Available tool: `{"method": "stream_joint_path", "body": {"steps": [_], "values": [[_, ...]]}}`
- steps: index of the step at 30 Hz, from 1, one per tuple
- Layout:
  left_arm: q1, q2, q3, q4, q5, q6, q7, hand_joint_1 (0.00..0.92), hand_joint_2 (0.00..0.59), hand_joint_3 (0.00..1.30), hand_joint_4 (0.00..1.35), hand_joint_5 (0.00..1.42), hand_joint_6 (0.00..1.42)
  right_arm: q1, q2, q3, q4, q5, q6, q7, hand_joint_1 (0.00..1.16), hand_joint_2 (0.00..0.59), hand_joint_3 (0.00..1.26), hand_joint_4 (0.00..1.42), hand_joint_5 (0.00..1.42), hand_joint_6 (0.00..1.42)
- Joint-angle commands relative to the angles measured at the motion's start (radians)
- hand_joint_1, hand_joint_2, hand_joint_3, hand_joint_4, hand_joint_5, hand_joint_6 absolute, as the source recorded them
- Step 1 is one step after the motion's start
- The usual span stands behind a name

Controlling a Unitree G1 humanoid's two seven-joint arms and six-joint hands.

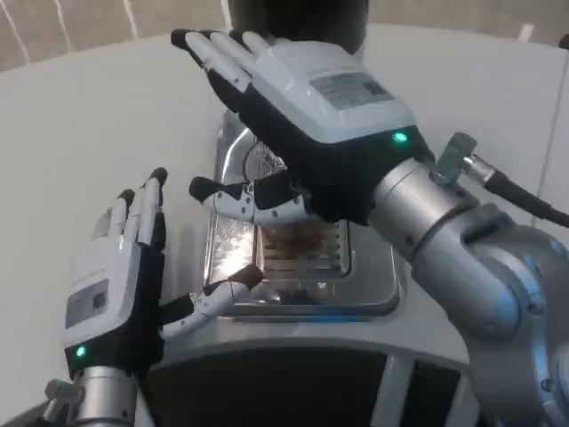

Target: Grasp the cup under the faucet to collect the drink, then remove the cup.

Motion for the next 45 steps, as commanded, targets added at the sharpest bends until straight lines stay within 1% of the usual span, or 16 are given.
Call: {"method": "stream_joint_path", "body": {"steps": [1,2,8,19,24,26,30,31,33,35,38,39,42,45], "values": [[-0.021,0.006,-0.001,0.042,-0.032,-0.044,0.004,0.215,0.055,0.00,0.00,0.00,0.04,0.025,0.026,0.019,-0.024,0.007,-0.028,0.027,0.72,0.366,0.00,0.00,0.00,0.00],[-0.026,0.007,-0.003,0.050,-0.037,-0.053,0.006,0.234,0.054,0.00,0.00,0.00,0.04,0.027,0.028,0.018,-0.024,0.007,-0.029,0.027,0.73,0.367,0.00,0.00,0.00,0.00],[-0.057,0.000,-0.008,0.090,-0.048,-0.075,0.015,0.249,0.052,0.00,0.00,0.00,0.04,0.027,0.033,0.009,-0.019,0.010,-0.030,0.032,0.73,0.370,0.00,0.00,0.00,0.00],[-0.101,-0.002,-0.020,0.146,-0.055,-0.101,0.017,0.258,0.050,0.00,0.00,0.00,0.05,0.024,0.043,-0.003,-0.003,0.023,-0.030,0.032,0.74,0.371,0.00,0.00,0.00,0.00],[-0.119,-0.004,-0.021,0.168,-0.056,-0.117,0.024,0.254,0.052,0.00,0.00,0.00,0.05,0.031,0.052,-0.016,-0.005,0.031,-0.029,0.022,0.74,0.371,0.00,0.00,0.00,0.00],[-0.128,-0.004,-0.021,0.179,-0.058,-0.122,0.025,0.235,0.051,0.00,0.00,0.00,0.05,0.053,0.060,-0.035,-0.017,0.034,-0.025,-0.010,0.75,0.369,0.00,0.00,0.00,0.00],[-0.141,-0.002,-0.025,0.196,-0.067,-0.130,0.027,0.220,0.053,0.00,0.00,0.00,0.07,0.130,0.085,-0.076,-0.065,0.032,-0.040,-0.121,0.75,0.366,0.00,0.00,0.00,0.00],[-0.144,-0.001,-0.026,0.200,-0.068,-0.133,0.028,0.206,0.052,0.00,0.00,0.00,0.07,0.153,0.092,-0.088,-0.080,0.040,-0.046,-0.147,0.77,0.376,0.00,0.00,0.00,0.00],[-0.147,0.000,-0.027,0.205,-0.068,-0.140,0.031,0.201,0.052,0.00,0.00,0.00,0.07,0.184,0.102,-0.108,-0.097,0.058,-0.051,-0.176,0.78,0.378,0.00,0.00,0.00,0.00],[-0.151,-0.001,-0.027,0.212,-0.074,-0.147,0.029,0.200,0.052,0.00,0.00,0.00,0.07,0.209,0.111,-0.139,-0.108,0.083,-0.049,-0.196,0.78,0.378,0.00,0.00,0.00,0.00],[-0.158,-0.002,-0.030,0.223,-0.079,-0.156,0.023,0.198,0.052,0.00,0.00,0.01,0.08,0.288,0.148,-0.218,-0.151,0.134,-0.026,-0.257,0.79,0.378,0.00,0.00,0.00,0.00],[-0.162,-0.003,-0.033,0.227,-0.078,-0.160,0.020,0.198,0.052,0.00,0.00,0.01,0.08,0.309,0.156,-0.234,-0.162,0.145,-0.023,-0.271,0.79,0.379,0.00,0.00,0.00,0.00],[-0.172,-0.006,-0.041,0.239,-0.077,-0.166,0.018,0.193,0.053,0.00,0.00,0.01,0.08,0.359,0.154,-0.244,-0.195,0.137,-0.048,-0.304,0.79,0.380,0.00,0.00,0.00,0.00],[-0.182,-0.010,-0.050,0.249,-0.075,-0.166,0.021,0.190,0.054,0.00,0.00,0.01,0.08,0.431,0.157,-0.250,-0.245,0.129,-0.076,-0.352,0.80,0.384,0.00,0.00,0.00,0.00]]}}
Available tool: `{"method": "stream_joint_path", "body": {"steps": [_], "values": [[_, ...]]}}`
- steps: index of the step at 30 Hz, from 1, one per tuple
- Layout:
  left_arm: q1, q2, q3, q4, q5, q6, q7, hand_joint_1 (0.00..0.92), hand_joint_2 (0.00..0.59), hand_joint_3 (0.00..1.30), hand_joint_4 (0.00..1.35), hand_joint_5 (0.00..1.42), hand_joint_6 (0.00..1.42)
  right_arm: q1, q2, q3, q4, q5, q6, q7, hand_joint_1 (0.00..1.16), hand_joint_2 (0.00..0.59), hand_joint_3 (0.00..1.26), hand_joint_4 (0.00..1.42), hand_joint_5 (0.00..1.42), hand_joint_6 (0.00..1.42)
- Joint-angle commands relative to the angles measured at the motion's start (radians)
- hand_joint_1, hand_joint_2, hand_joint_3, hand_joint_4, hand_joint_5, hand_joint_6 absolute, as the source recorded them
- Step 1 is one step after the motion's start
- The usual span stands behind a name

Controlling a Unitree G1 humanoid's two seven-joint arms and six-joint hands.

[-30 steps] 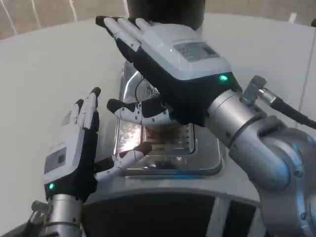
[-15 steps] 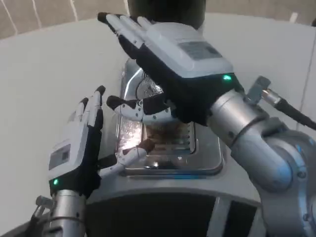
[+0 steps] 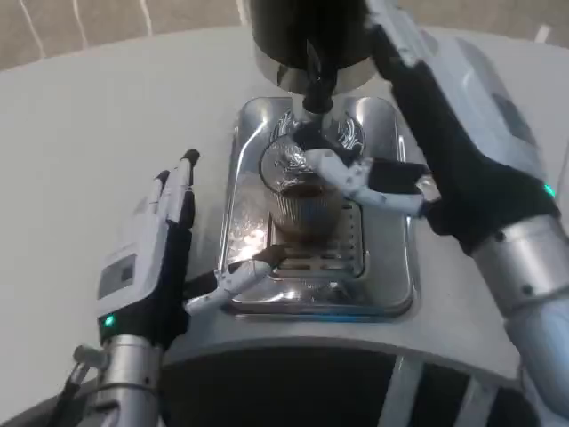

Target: Grasp the cup under the faucet to collect the drink, then remove the cup.

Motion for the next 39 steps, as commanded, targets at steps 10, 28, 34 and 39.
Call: {"method": "stream_joint_path", "body": {"steps": [10,28,34,39], "values": [[-0.042,-0.014,-0.023,0.063,-0.012,-0.030,0.013,0.180,0.050,0.00,0.00,0.00,0.06,0.267,-0.078,-0.072,-0.203,-0.030,-0.112,-0.046,0.79,0.387,0.00,0.00,0.00,0.00],[-0.082,-0.037,-0.028,0.121,-0.046,-0.093,0.023,0.225,0.067,0.00,0.00,0.02,0.07,0.732,-0.187,-0.238,-0.267,-0.109,-0.271,-0.030,0.82,0.364,0.00,0.00,0.00,0.00],[-0.094,-0.050,-0.033,0.133,-0.041,-0.115,0.029,0.273,0.073,0.00,0.00,0.03,0.07,0.823,-0.183,-0.284,-0.196,-0.117,-0.293,-0.060,0.89,0.358,0.00,0.00,0.00,0.00],[-0.108,-0.067,-0.039,0.160,-0.036,-0.123,0.047,0.281,0.062,0.00,0.00,0.03,0.07,0.824,-0.221,-0.281,-0.166,-0.168,-0.346,-0.067,0.89,0.359,0.00,0.00,0.00,0.00]]}}
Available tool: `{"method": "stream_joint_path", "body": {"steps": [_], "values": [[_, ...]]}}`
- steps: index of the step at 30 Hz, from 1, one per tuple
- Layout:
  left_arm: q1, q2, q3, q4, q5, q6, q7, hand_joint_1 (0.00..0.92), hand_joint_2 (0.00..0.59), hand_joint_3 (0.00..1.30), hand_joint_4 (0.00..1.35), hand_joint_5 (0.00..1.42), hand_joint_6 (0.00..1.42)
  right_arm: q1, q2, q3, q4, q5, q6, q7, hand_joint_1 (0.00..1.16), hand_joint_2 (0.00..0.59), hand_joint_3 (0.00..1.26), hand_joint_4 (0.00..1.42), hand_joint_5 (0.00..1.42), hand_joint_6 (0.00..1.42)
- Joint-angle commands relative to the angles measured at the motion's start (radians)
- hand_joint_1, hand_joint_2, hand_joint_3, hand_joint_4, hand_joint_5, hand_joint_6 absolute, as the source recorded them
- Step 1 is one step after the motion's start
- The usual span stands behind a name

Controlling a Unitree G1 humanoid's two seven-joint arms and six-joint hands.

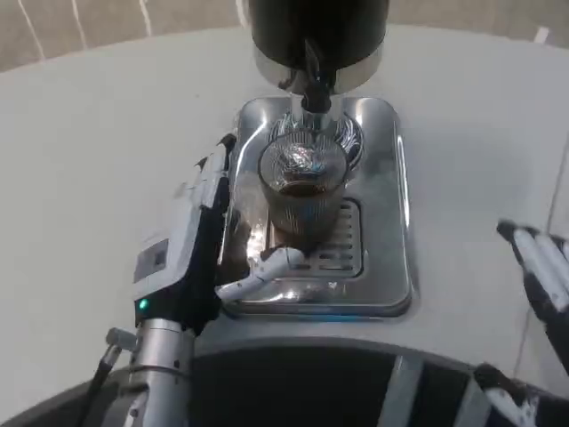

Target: Grasp the cup under the faucet to collect the drink, then remove the cup.

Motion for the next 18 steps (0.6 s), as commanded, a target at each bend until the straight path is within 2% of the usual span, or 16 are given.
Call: {"method": "stream_joint_path", "body": {"steps": [1,7,18], "values": [[-0.017,-0.017,-0.016,0.039,0.004,-0.022,0.032,0.281,0.062,0.00,0.00,0.03,0.07,-0.008,-0.034,0.004,0.030,-0.037,-0.061,-0.014,0.89,0.359,0.00,0.00,0.00,0.00],[-0.050,-0.044,-0.014,0.098,-0.021,-0.051,0.056,0.278,0.058,0.00,0.00,0.05,0.09,-0.013,-0.036,0.028,0.042,-0.051,-0.091,-0.004,0.89,0.357,0.00,0.00,0.00,0.00],[-0.107,-0.089,-0.025,0.189,-0.048,-0.111,0.086,0.292,0.050,0.00,0.00,0.08,0.14,0.158,-0.014,0.006,0.013,-0.042,-0.177,-0.062,0.88,0.360,0.00,0.00,0.00,0.00]]}}
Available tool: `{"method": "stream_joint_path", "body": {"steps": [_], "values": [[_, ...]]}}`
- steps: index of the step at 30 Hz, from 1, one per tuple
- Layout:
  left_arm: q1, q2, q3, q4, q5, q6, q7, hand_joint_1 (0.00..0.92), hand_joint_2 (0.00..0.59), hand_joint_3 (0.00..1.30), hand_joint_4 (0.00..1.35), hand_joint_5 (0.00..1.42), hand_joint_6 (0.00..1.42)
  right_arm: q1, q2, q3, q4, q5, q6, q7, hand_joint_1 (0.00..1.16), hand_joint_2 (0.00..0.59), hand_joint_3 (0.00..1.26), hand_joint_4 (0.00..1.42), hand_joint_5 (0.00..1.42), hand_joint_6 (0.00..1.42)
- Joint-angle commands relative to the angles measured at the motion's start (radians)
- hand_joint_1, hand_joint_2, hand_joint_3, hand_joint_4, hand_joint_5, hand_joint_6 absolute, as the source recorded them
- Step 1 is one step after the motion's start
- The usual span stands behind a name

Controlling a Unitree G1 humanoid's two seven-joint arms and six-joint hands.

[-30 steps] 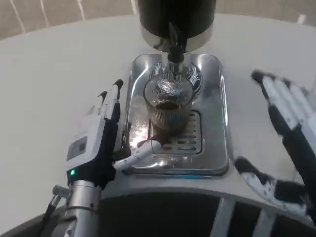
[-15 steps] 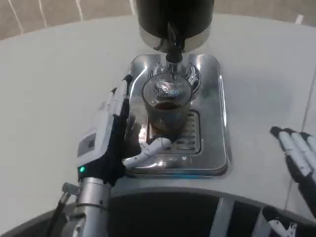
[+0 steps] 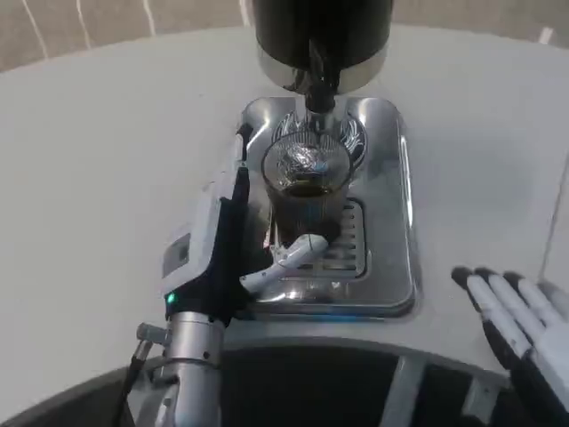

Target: Grasp the cup under the faucet to collect the drink, then remove the cup.

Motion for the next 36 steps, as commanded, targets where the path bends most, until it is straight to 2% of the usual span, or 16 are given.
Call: {"method": "stream_joint_path", "body": {"steps": [1,6,15,18,22,26,32,34,36], "values": [[-0.025,-0.010,-0.010,0.043,-0.005,-0.025,0.014,0.294,0.051,0.00,0.00,0.09,0.15,0.065,0.014,-0.011,-0.021,-0.001,-0.040,-0.037,0.88,0.360,0.00,0.00,0.00,0.00],[-0.054,-0.006,-0.029,0.082,0.009,-0.024,0.010,0.352,0.054,0.00,0.00,0.10,0.16,0.097,0.036,-0.009,-0.032,-0.005,-0.050,-0.044,0.88,0.359,0.00,0.00,0.00,0.00],[-0.087,-0.013,-0.041,0.130,0.024,-0.009,0.054,0.455,0.065,0.00,0.00,0.17,0.25,0.097,0.074,0.031,-0.053,-0.030,-0.040,-0.013,0.86,0.355,0.00,0.00,0.00,0.00],[-0.089,-0.019,-0.042,0.140,0.018,-0.010,0.073,0.496,0.066,0.00,0.00,0.31,0.48,0.093,0.081,0.037,-0.062,-0.034,-0.033,0.006,0.84,0.338,0.00,0.00,0.00,0.00],[-0.095,-0.024,-0.049,0.152,0.015,-0.014,0.087,0.515,0.070,0.03,0.08,0.45,0.73,0.086,0.084,0.038,-0.073,-0.031,-0.030,0.031,0.84,0.334,0.00,0.00,0.00,0.00],[-0.104,-0.032,-0.065,0.167,0.014,-0.016,0.083,0.515,0.071,0.06,0.14,0.53,0.86,0.073,0.086,0.030,-0.077,-0.022,-0.023,0.054,0.84,0.332,0.00,0.00,0.00,0.00],[-0.114,-0.049,-0.088,0.191,0.019,0.006,0.076,0.515,0.071,0.09,0.18,0.58,0.93,0.052,0.085,0.010,-0.084,0.000,-0.012,0.080,0.84,0.330,0.00,0.00,0.00,0.00],[-0.126,-0.064,-0.102,0.210,0.029,0.028,0.085,0.515,0.071,0.11,0.22,0.63,1.00,0.043,0.084,0.003,-0.083,0.008,-0.006,0.088,0.84,0.330,0.00,0.00,0.00,0.00],[-0.139,-0.080,-0.114,0.230,0.036,0.047,0.100,0.515,0.072,0.18,0.31,0.71,1.09,0.036,0.083,-0.005,-0.084,0.012,0.001,0.096,0.84,0.330,0.00,0.00,0.00,0.01]]}}
